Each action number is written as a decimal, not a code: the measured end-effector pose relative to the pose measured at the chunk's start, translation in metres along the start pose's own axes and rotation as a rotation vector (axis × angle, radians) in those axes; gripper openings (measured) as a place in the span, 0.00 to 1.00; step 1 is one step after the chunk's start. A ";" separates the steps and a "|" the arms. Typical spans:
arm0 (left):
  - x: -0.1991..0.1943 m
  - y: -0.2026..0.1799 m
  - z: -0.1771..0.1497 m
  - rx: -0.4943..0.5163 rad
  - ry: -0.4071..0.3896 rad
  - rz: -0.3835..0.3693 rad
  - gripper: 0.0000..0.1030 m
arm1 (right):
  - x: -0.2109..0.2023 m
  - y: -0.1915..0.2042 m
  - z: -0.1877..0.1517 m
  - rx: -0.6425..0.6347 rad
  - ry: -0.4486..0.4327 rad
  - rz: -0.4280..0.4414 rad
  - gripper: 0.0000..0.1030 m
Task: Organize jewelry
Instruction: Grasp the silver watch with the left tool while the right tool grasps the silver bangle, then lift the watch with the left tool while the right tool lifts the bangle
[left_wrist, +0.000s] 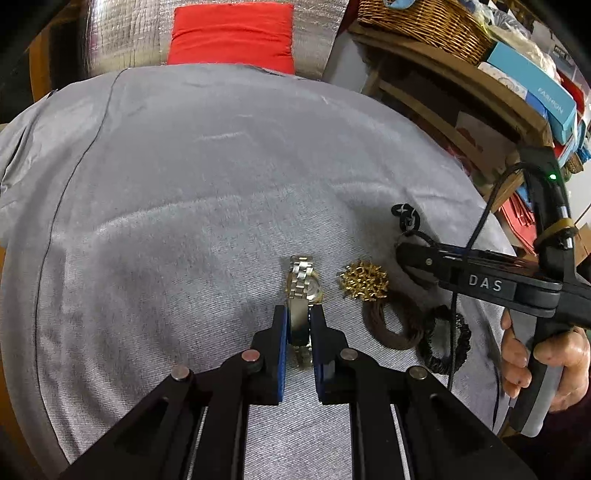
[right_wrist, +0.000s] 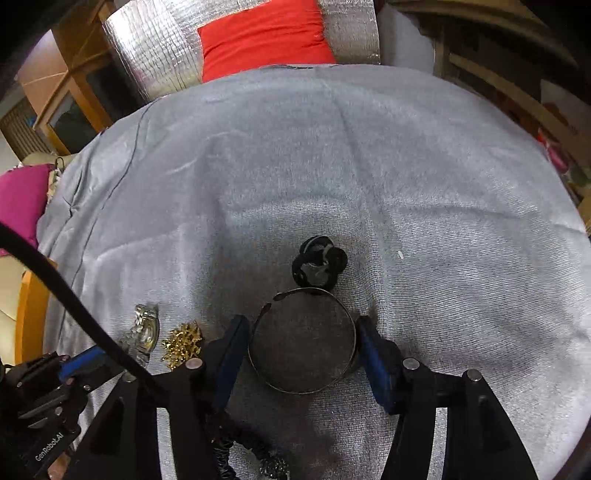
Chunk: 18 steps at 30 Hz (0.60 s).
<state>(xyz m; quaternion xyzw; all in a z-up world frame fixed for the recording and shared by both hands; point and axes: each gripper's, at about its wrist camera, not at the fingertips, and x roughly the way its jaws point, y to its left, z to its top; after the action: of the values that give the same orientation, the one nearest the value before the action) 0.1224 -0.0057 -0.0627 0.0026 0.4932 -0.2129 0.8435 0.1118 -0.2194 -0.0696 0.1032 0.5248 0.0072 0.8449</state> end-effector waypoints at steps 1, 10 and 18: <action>0.001 0.001 0.001 -0.004 0.003 -0.002 0.12 | -0.001 0.001 0.000 0.001 0.000 -0.003 0.60; 0.012 -0.006 -0.006 0.006 0.060 -0.070 0.60 | -0.002 -0.016 0.001 0.059 0.045 0.064 0.09; 0.019 -0.013 -0.010 0.053 0.048 0.001 0.14 | -0.011 -0.036 0.002 0.155 0.048 0.206 0.64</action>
<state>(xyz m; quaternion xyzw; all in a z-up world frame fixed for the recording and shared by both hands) 0.1174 -0.0221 -0.0804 0.0304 0.5073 -0.2252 0.8313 0.1047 -0.2560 -0.0655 0.2214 0.5304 0.0558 0.8164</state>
